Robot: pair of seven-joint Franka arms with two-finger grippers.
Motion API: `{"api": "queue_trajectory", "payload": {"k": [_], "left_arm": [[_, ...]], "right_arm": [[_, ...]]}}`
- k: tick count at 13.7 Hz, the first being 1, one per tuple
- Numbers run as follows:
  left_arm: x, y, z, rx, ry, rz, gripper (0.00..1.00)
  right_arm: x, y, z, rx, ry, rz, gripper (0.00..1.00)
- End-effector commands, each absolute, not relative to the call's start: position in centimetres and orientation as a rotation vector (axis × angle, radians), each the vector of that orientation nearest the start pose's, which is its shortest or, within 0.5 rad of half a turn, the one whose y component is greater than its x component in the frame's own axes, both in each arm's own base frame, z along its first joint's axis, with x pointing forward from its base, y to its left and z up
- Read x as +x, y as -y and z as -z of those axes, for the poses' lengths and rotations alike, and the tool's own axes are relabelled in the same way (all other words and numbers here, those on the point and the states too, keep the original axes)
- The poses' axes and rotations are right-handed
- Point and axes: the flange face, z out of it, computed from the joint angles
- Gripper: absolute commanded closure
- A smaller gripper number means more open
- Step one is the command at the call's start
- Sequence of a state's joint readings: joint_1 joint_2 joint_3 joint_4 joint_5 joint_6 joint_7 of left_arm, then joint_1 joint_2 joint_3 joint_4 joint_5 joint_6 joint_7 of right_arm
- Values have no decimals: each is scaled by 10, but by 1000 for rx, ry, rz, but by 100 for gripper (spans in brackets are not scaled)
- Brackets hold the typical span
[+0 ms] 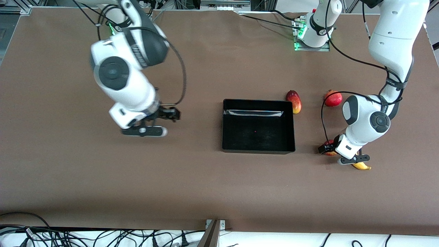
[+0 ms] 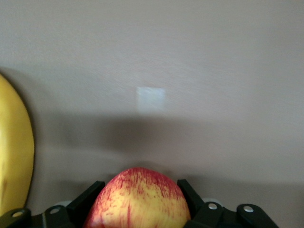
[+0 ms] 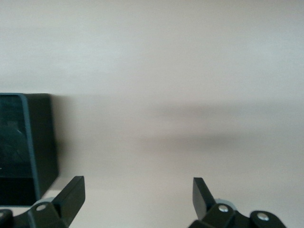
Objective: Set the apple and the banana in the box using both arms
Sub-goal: 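Lift the apple with the left gripper while the right gripper withdraws, then lower the apple into the black box and open the left gripper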
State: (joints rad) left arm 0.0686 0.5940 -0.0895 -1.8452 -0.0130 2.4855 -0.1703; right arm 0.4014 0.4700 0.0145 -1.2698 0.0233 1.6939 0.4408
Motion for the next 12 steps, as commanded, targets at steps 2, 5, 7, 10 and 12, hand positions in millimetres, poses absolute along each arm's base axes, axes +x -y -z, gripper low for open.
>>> {"api": "queue_trajectory", "payload": {"k": [2, 5, 7, 10, 12], "left_arm": [[626, 109, -330, -3139, 355, -87, 100], [608, 208, -362, -3097, 340, -106, 100], [594, 254, -351, -3079, 347, -113, 100], [574, 308, -333, -3106, 307, -94, 100], [567, 330, -310, -3120, 286, -106, 100]], "right_arm": [[631, -204, -539, -3122, -21, -55, 0], [609, -145, -560, -3165, -64, -289, 0], [614, -89, -572, -3159, 33, -272, 0], [606, -24, -594, -3130, 103, -200, 0], [586, 4, -582, -3114, 80, -201, 0]]}}
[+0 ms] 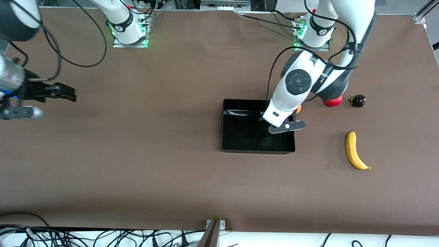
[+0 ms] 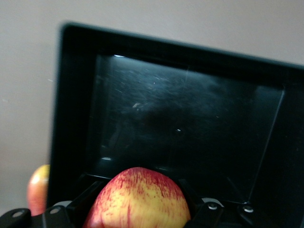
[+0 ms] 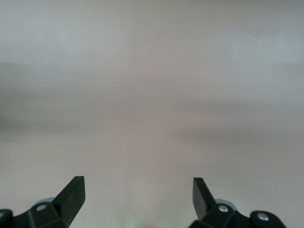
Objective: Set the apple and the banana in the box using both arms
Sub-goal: 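Lower the apple into the black box and open the left gripper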
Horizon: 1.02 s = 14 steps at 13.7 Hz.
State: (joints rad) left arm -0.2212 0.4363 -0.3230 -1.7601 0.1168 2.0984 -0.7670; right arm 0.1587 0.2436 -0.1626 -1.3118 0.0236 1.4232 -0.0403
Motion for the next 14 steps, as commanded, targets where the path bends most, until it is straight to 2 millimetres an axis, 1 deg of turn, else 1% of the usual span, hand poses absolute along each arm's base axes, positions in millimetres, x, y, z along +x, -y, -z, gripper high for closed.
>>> {"api": "queue_trajectory", "payload": {"k": [1, 2, 3, 4, 5, 6, 7, 8, 10, 12, 14], "left_arm": [[563, 344, -297, -3142, 288, -104, 100], [557, 358, -279, -3138, 296, -98, 100], [550, 369, -260, -3109, 290, -66, 100], [541, 381, -248, -3101, 282, -53, 100], [535, 389, -235, -3101, 270, -57, 100], [532, 392, -223, -3108, 272, -68, 100], [530, 394, -214, -3116, 281, -74, 100], [524, 401, -206, -3113, 268, -88, 100], [510, 400, -191, -3098, 237, -115, 100], [498, 401, -176, -3103, 194, -113, 100], [495, 401, -163, -3107, 188, -126, 100]], "right_arm": [[570, 10, -577, -3133, 79, -128, 0], [558, -3, -575, -3171, 134, -39, 0], [552, -10, -576, -3191, 148, 15, 0], [550, -2, -581, -3188, 127, 25, 0], [551, 5, -585, -3186, 102, 39, 0], [552, 7, -588, -3186, 99, 51, 0], [553, 15, -590, -3188, 87, 43, 0], [552, 22, -592, -3185, 65, -3, 0], [560, 37, -596, -3176, 32, -67, 0], [558, 39, -598, -3165, 20, -132, 0], [557, 38, -597, -3164, 20, -137, 0]]}}
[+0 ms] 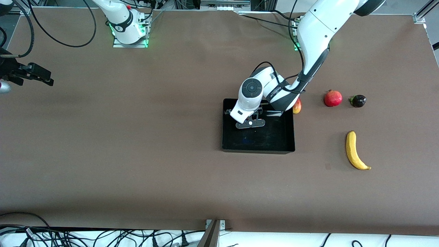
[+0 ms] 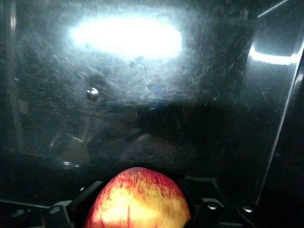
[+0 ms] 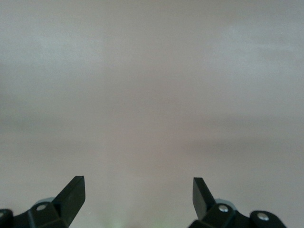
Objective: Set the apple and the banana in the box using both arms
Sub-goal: 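Lower the apple into the black box and open the left gripper, then move the left gripper to the yellow banana and grasp it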
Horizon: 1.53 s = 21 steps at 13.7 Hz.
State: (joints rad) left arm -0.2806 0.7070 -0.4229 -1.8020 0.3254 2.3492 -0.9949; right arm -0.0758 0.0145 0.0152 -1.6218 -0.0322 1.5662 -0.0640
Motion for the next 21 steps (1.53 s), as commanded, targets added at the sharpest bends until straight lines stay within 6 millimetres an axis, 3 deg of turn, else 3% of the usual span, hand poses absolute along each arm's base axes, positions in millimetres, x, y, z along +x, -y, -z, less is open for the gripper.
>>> {"api": "queue_trajectory", "payload": {"k": [1, 2, 3, 5, 6, 9, 11, 14, 17, 21], "left_arm": [[494, 402, -160, -3101, 167, -116, 100], [495, 401, -159, -3096, 162, -107, 59], [496, 400, -160, -3095, 163, -105, 1], [501, 398, -167, -3093, 178, -92, 0], [507, 397, -180, -3091, 197, -79, 0], [532, 385, -255, -3019, 280, -106, 0], [555, 357, -295, -3013, 322, -94, 0], [586, 303, -325, -3015, 327, -83, 0], [618, 232, -320, -3022, 235, -118, 0], [650, 121, -313, -3037, 154, -165, 0]], "right_arm": [[558, 38, -597, -3167, 15, -130, 0], [559, 39, -598, -3168, -9, -117, 0], [559, 39, -597, -3168, 3, -120, 0], [559, 38, -599, -3162, -7, -102, 0], [561, 36, -601, -3162, -2, -75, 0], [559, 32, -604, -3162, 8, -72, 0], [561, 29, -604, -3158, 15, -60, 0], [562, 22, -605, -3129, 31, -50, 0], [562, 22, -607, -3158, 39, -40, 0], [562, 22, -607, -3158, 39, -42, 0]]}}
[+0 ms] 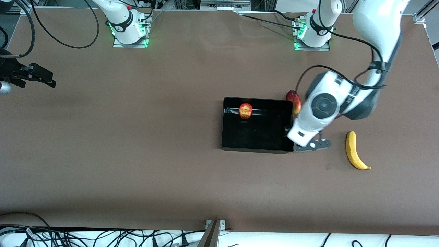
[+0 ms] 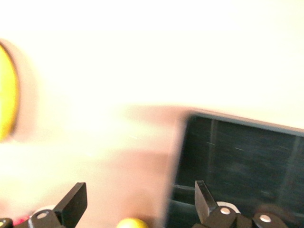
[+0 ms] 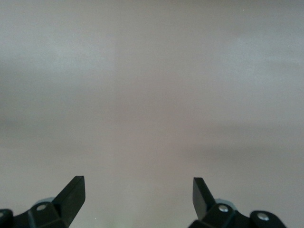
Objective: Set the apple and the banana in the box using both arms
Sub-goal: 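Move the left gripper to the yellow banana and grasp it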
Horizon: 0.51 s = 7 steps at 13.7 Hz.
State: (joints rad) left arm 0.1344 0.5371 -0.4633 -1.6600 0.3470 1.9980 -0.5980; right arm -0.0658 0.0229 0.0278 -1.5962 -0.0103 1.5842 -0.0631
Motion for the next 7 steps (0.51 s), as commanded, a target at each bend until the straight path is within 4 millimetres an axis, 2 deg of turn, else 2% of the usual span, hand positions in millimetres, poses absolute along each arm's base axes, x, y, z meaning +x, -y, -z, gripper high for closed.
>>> {"api": "queue_trajectory", "payload": {"k": [1, 3, 5, 6, 7], "left_arm": [[655, 89, -310, -3033, 143, -172, 0], [664, 31, -302, -3045, 127, -170, 0], [671, -27, -284, -3070, 83, -123, 0], [673, -48, -272, -3090, 27, -113, 0], [674, -59, -254, -3096, -1, -88, 0]], "right_arm": [[562, 22, -607, -3158, 39, -40, 0], [562, 23, -608, -3158, 37, -35, 0], [562, 23, -608, -3156, 37, -35, 0], [562, 22, -608, -3155, 34, -35, 0], [562, 23, -608, -3152, 32, -35, 0]]}}
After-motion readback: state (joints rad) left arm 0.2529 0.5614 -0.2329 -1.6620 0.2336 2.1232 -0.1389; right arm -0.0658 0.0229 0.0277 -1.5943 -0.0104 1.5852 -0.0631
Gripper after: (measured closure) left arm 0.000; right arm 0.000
